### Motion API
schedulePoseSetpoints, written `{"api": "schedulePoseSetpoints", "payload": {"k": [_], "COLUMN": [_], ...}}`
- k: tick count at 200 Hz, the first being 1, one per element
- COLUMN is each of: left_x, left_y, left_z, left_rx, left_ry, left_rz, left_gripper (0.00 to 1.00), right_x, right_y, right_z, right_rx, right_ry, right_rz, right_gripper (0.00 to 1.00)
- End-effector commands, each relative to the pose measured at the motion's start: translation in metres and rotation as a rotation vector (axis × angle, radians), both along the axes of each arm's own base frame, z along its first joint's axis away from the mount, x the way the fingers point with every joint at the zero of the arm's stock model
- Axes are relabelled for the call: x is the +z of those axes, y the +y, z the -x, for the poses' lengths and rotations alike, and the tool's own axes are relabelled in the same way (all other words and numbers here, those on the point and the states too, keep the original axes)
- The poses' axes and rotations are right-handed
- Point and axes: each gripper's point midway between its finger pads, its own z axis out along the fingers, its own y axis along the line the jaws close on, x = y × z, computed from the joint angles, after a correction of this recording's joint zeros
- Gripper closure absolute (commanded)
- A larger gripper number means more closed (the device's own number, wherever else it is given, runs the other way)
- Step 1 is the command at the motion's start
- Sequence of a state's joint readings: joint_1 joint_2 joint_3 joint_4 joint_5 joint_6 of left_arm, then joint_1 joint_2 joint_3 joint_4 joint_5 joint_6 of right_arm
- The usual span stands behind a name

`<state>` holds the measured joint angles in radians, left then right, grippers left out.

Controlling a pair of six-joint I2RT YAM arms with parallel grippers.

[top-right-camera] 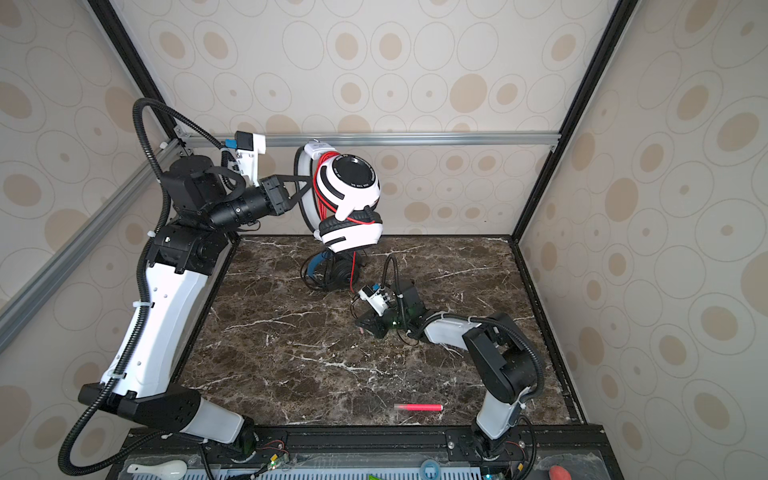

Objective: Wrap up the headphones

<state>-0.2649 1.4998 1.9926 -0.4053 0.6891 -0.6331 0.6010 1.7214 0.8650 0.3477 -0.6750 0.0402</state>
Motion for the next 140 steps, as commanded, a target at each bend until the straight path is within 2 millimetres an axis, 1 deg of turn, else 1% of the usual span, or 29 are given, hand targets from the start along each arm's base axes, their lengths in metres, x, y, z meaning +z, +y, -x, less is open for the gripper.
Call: {"api": "schedulePoseSetpoints", "payload": {"k": [1, 17, 28, 47, 54, 73, 111, 140], "left_x": [0.045, 0.046, 0.044, 0.041, 0.04, 0.031, 0.023, 0.017], "left_y": [0.011, 0.018, 0.025, 0.04, 0.049, 0.065, 0.085, 0.098], "left_z": [0.023, 0.02, 0.014, 0.004, -0.002, -0.013, -0.034, -0.049], "left_rx": [0.013, 0.063, 0.118, 0.225, 0.29, 0.396, 0.513, 0.586], "left_ry": [-0.116, -0.134, -0.14, -0.15, -0.153, -0.148, -0.142, -0.127], "left_rz": [0.073, 0.064, 0.055, 0.062, 0.068, 0.062, 0.051, 0.052], "left_gripper": [1.0, 1.0, 1.0, 1.0, 1.0, 1.0, 1.0, 1.0], "right_x": [0.003, 0.001, 0.002, 0.002, 0.002, 0.002, 0.019, 0.033], "right_y": [-0.006, -0.017, -0.027, -0.044, -0.05, -0.069, -0.094, -0.105], "right_z": [0.002, 0.007, 0.012, 0.027, 0.033, 0.048, 0.07, 0.082], "right_rx": [-0.029, -0.064, -0.09, -0.107, -0.114, -0.138, -0.163, -0.172], "right_ry": [-0.026, -0.028, -0.033, -0.033, -0.033, -0.04, -0.083, -0.117], "right_rz": [0.021, 0.059, 0.086, 0.123, 0.141, 0.189, 0.244, 0.261], "right_gripper": [1.0, 1.0, 1.0, 1.0, 1.0, 1.0, 1.0, 1.0]}}
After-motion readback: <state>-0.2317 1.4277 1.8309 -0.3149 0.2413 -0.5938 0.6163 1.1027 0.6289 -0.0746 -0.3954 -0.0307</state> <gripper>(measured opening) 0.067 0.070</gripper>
